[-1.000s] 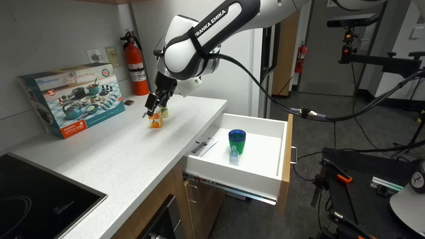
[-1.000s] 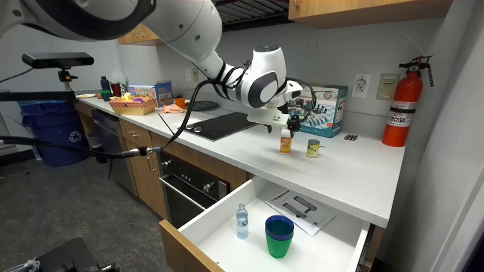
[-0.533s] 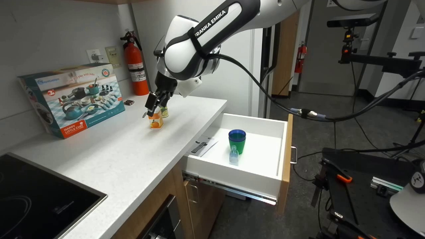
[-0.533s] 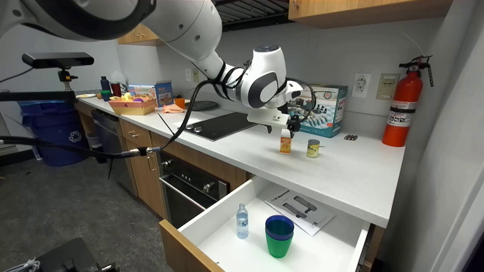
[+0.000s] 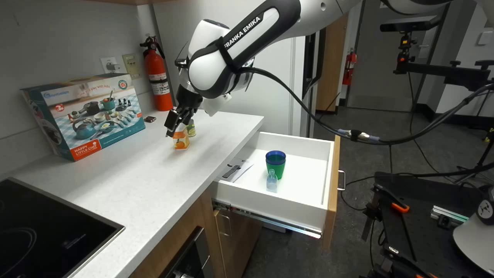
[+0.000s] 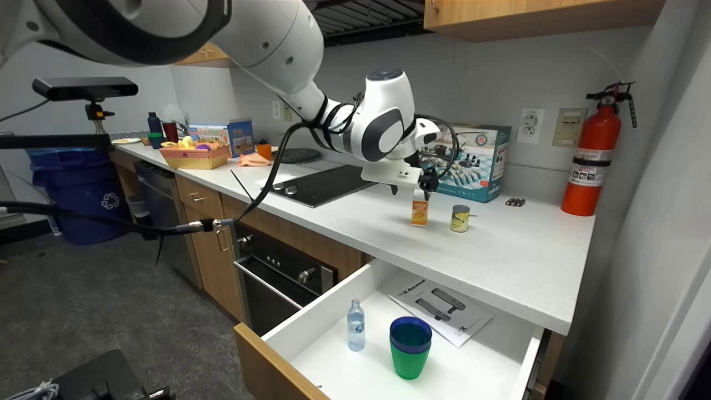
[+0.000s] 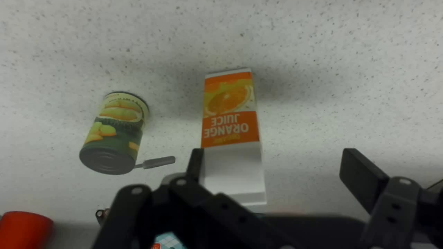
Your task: Put the orange bottle in the drawer
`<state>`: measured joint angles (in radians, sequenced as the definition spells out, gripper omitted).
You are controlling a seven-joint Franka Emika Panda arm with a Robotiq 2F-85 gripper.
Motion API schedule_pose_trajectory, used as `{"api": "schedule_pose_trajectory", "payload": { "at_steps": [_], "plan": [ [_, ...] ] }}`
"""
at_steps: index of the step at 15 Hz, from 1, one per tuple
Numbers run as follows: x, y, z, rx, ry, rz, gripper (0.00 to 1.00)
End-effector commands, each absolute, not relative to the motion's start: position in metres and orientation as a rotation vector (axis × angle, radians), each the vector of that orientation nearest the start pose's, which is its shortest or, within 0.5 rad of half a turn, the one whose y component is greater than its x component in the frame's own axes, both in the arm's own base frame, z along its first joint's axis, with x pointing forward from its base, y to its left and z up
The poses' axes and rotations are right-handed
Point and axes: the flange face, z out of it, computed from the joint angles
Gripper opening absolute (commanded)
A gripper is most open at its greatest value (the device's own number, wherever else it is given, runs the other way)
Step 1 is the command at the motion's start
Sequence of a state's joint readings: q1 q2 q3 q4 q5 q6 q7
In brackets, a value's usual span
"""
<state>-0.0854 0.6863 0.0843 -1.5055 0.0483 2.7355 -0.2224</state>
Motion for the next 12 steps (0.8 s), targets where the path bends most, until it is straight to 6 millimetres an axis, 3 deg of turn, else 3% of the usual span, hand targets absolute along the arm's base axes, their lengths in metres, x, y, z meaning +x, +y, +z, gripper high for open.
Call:
{"api": "schedule_pose_trajectory", "payload": {
  "at_steps": [1, 7, 8, 9, 12],
  "plan": [
    [0.767, -0.019, 0.320, -3.036, -0.197, -0.894, 1.00],
    [0.772, -0.033, 0.323, -3.051, -0.123, -0.926, 1.00],
    [0.773, -0.034, 0.323, -3.047, -0.128, -0.937, 0.75],
    [0.774, -0.033, 0.321, -3.043, -0.129, -0.938, 0.72],
    [0.775, -0.030, 0.317, -3.041, -0.139, -0.914, 0.49]
  ]
}}
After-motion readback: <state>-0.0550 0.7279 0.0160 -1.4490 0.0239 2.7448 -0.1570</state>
